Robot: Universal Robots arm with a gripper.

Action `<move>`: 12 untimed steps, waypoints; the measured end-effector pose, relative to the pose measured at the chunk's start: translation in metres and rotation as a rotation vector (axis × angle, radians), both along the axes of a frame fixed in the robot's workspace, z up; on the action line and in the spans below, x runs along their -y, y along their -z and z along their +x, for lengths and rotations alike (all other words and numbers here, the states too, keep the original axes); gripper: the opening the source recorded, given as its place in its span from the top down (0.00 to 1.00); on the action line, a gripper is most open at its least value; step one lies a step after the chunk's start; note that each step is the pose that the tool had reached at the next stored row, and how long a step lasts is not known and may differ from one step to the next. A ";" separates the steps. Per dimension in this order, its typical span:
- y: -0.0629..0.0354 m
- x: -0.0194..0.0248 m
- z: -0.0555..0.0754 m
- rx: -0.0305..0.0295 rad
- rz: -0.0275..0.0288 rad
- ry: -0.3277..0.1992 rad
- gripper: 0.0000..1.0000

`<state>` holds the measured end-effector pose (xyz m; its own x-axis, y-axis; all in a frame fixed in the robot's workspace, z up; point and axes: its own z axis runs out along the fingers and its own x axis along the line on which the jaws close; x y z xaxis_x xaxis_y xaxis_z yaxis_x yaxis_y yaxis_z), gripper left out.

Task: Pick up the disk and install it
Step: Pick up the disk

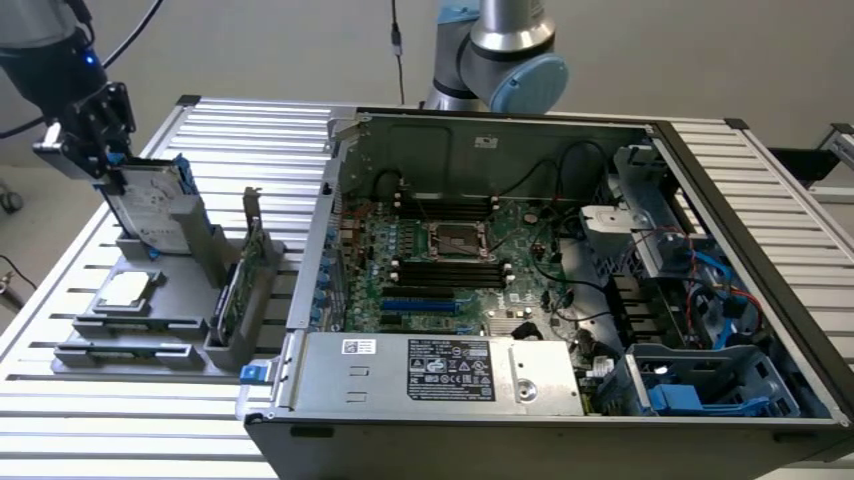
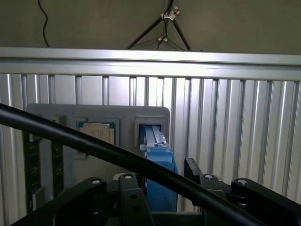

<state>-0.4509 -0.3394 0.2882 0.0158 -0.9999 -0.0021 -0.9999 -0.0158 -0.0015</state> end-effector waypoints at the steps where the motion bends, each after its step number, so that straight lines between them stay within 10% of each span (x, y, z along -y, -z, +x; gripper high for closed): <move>1: 0.0004 0.0000 0.000 0.0000 0.0009 0.000 0.52; 12: 0.0016 0.0000 -0.001 -0.0021 0.0104 0.004 0.52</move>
